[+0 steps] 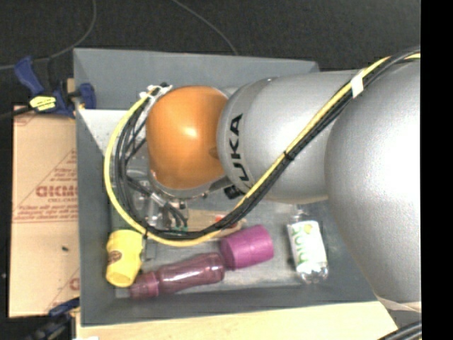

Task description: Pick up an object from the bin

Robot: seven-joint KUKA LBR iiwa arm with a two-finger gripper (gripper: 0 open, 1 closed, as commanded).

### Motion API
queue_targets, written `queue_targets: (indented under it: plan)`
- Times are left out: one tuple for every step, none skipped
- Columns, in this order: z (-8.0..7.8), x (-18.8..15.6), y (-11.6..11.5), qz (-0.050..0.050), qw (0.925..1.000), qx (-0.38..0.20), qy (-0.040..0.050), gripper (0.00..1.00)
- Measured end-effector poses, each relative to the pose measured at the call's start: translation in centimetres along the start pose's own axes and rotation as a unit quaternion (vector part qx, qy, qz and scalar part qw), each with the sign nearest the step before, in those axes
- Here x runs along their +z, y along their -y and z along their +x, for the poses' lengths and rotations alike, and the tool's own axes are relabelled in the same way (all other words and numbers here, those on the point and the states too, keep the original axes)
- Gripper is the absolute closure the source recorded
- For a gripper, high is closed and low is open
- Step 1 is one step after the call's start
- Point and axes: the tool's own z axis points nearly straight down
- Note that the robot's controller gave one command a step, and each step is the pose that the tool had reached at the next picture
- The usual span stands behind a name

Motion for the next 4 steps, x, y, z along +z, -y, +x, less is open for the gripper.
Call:
queue_targets:
  plan:
    - [-0.2, -0.5, 0.1, -0.001, 1.0000, 0.003, 0.0039, 0.00]
    - [-4.1, 2.7, 2.0, -0.001, 0.9996, 0.028, 0.0027, 0.00]
    - [-7.1, 1.8, 0.6, -0.002, 0.9987, 0.050, 0.0065, 0.00]
    - [-7.4, 7.1, 6.0, 0.001, 0.9990, 0.045, 0.0020, 0.00]
